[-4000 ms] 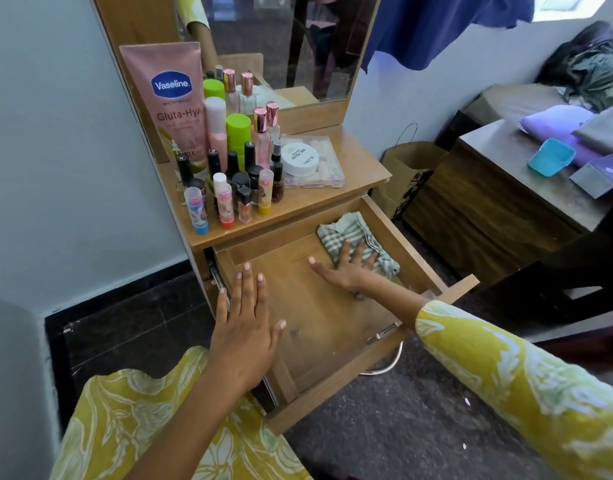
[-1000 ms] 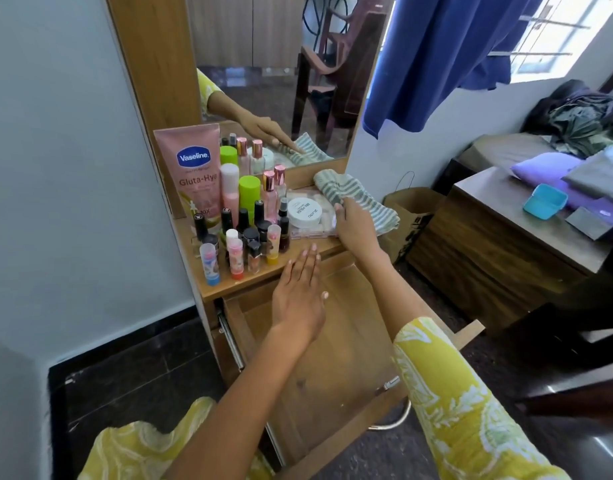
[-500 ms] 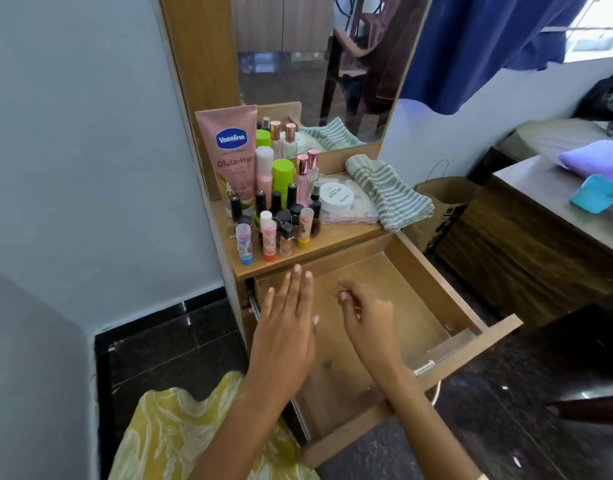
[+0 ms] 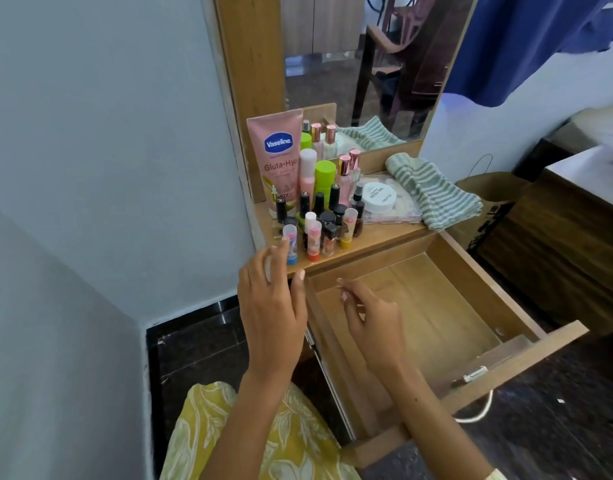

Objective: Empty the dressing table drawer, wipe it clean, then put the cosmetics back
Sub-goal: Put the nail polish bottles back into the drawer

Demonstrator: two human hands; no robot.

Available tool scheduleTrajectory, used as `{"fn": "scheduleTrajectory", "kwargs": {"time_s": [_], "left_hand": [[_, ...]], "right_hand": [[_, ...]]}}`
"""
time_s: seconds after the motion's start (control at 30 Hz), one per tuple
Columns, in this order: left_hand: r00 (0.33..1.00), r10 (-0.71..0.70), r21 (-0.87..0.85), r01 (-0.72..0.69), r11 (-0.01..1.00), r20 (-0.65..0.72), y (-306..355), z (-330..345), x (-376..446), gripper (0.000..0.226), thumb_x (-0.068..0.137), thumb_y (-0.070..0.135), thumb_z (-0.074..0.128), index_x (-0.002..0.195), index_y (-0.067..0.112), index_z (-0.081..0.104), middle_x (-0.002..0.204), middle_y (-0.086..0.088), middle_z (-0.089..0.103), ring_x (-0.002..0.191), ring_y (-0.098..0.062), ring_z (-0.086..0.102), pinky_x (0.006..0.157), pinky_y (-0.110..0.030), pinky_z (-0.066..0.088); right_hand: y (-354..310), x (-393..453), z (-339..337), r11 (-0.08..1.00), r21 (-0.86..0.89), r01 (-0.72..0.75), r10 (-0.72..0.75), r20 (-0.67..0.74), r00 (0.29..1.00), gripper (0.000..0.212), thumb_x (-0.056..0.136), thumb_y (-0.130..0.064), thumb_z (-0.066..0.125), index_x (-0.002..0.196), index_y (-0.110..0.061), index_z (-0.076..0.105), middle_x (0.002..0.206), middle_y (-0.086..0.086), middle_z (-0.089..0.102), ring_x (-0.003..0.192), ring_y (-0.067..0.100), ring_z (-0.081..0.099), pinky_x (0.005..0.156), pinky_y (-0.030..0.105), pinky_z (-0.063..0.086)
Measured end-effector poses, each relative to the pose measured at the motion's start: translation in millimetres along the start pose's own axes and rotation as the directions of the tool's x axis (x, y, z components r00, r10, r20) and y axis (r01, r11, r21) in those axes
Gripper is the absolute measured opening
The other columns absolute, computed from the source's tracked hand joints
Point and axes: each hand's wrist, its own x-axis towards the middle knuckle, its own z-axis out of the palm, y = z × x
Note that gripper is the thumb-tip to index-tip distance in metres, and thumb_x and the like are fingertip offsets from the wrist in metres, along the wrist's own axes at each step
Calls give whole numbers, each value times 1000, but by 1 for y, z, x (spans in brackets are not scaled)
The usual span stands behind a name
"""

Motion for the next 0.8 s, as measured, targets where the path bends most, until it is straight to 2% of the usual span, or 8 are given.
{"fn": "scheduleTrajectory", "kwargs": {"time_s": [0.13, 0.23, 0.4, 0.5, 0.63, 0.8], "left_hand": [[999, -9, 69, 6, 998, 36, -10, 7, 18, 48, 90, 20, 63, 135, 16, 49, 127, -18, 51, 115, -31, 48, 86, -38, 48], [999, -20, 63, 18, 998, 39, -16, 13, 28, 42, 88, 25, 65, 128, 16, 56, 128, -16, 51, 116, -31, 48, 84, -38, 50], [999, 18, -63, -20, 998, -31, -19, 14, 36, 25, 86, 19, 68, 107, 10, 59, 102, -7, 64, 94, -22, 57, 68, -28, 50], [999, 29, -122, -34, 992, -43, -18, 8, 29, 19, 88, 16, 66, 105, 9, 59, 97, -2, 64, 89, -15, 56, 64, -18, 45], [984, 176, -185, -168, 968, 24, -4, 3, 4, 16, 89, 19, 64, 102, 15, 57, 95, 8, 58, 87, 2, 46, 66, -13, 40], [975, 174, -284, -129, 950, 140, 8, 2, -14, 19, 91, 27, 59, 107, 18, 59, 101, 8, 62, 96, -1, 54, 73, -18, 49]], "right_hand": [[1, 2, 0, 999, 46, -9, 11, -42, 999, 22, 93, -14, 57, 112, -21, 64, 88, -11, 71, 77, -2, 66, 67, 22, 57], [0, 3, 0, 998, 60, 3, 1, -62, 998, 22, 91, -12, 59, 110, -20, 66, 91, -10, 71, 80, -4, 65, 69, 13, 54], [-2, 3, -1, 993, 113, 20, -10, -86, 996, 21, 91, -14, 60, 110, -19, 66, 100, -11, 71, 86, -4, 65, 71, 11, 53], [-7, 3, -3, 983, 167, 78, -60, -108, 992, 19, 90, -19, 65, 108, -18, 68, 102, -9, 70, 88, -2, 65, 71, 19, 56], [-15, 1, -3, 961, 232, 151, -137, -78, 988, 31, 84, -34, 69, 109, -15, 68, 108, -9, 66, 92, 3, 63, 72, 22, 54], [-16, 0, -6, 967, 223, 122, -112, -56, 992, 17, 82, -23, 72, 98, -18, 68, 90, -11, 65, 80, 7, 61, 63, 31, 51]]}}
